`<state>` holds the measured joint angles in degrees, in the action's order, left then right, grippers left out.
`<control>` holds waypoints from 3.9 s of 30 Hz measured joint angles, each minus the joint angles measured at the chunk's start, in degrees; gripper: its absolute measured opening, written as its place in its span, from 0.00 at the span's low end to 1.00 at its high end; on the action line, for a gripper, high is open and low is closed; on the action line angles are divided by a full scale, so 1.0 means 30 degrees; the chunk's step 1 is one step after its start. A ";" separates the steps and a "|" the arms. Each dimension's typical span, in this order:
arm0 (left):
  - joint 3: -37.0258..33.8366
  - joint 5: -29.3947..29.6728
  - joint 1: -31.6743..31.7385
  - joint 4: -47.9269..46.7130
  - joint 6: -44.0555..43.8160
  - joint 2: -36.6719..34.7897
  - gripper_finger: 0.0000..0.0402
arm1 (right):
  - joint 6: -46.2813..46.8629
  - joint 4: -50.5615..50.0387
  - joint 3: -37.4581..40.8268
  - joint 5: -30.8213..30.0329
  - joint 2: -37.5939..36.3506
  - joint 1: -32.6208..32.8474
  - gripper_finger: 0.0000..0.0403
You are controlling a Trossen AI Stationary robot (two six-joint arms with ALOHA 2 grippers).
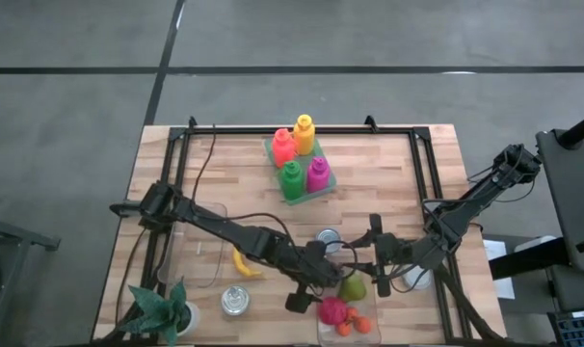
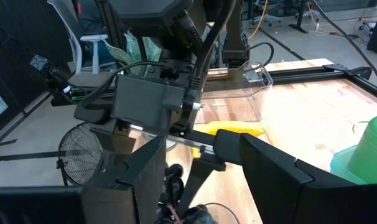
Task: Pick & Place Food Item
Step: Put the black grapes into the bottom transparent bin
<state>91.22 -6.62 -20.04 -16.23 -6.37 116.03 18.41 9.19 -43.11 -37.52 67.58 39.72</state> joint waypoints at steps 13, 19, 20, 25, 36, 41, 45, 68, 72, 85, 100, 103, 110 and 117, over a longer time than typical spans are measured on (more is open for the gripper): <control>0.1867 0.0079 -0.0042 -0.2188 0.0360 0.0022 0.89 | 0.0000 0.0000 0.0007 0.0000 -0.0003 -0.0015 0.50; 0.1857 0.0110 -0.0035 -0.2341 0.0620 0.0022 0.89 | 0.0000 0.0002 0.0007 0.0000 -0.0003 -0.0015 0.50; 0.1616 0.0218 -0.0031 -0.1687 0.0722 0.0022 0.89 | 0.0000 0.0000 0.0007 0.0000 -0.0003 -0.0015 0.50; 0.0389 0.0222 -0.0042 0.2932 0.1566 0.0044 0.89 | 0.0001 0.0007 0.0007 0.0000 -0.0003 -0.0013 0.50; 0.0328 0.0229 -0.0042 0.2933 0.1480 0.0021 0.89 | 0.0000 0.0007 0.0007 0.0000 -0.0003 0.0007 0.50; 0.0328 0.0760 -0.0035 0.0038 0.0470 -0.0592 0.89 | 0.0000 0.0000 0.0009 0.0000 -0.0003 0.0000 0.50; 0.0328 0.1182 -0.0020 -0.2837 -0.0929 -0.1349 0.89 | 0.0000 0.0000 0.0015 0.0000 -0.0003 0.0000 0.50; -0.6641 -1.0955 0.0942 0.5065 -1.0542 -0.1872 0.89 | 0.0000 -0.0008 0.0015 0.0000 0.0000 0.0000 0.50; -0.7891 -1.0714 0.1059 0.8084 -1.0905 -0.1861 0.89 | 0.0003 -0.0008 0.0015 0.0000 -0.0003 0.0000 0.50; -0.8947 -0.9504 0.1311 1.1331 -1.2432 -0.1442 0.89 | 0.0003 -0.0004 0.0015 0.0000 -0.0003 -0.0015 0.50; -0.8765 -1.0801 0.1517 1.4639 -1.3885 0.0901 0.89 | 0.0000 0.0000 0.0015 0.0000 -0.0003 0.0004 0.50; -0.8765 -1.0685 0.1517 1.4821 -1.3878 0.1035 0.89 | 0.0007 0.0000 0.0015 0.0000 -0.0003 0.0007 0.50; -0.8480 -1.0495 0.1481 1.4952 -1.3811 0.1042 0.89 | 0.0000 0.0000 0.0015 0.0000 -0.0003 0.0000 0.50; -0.8247 -1.0294 0.1408 1.4959 -1.3237 0.1042 0.89 | 0.0000 0.0005 0.0015 0.0000 -0.0001 0.0000 0.50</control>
<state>66.48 -37.50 -15.81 28.64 -46.09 119.15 18.41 9.21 -43.07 -37.52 67.58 39.72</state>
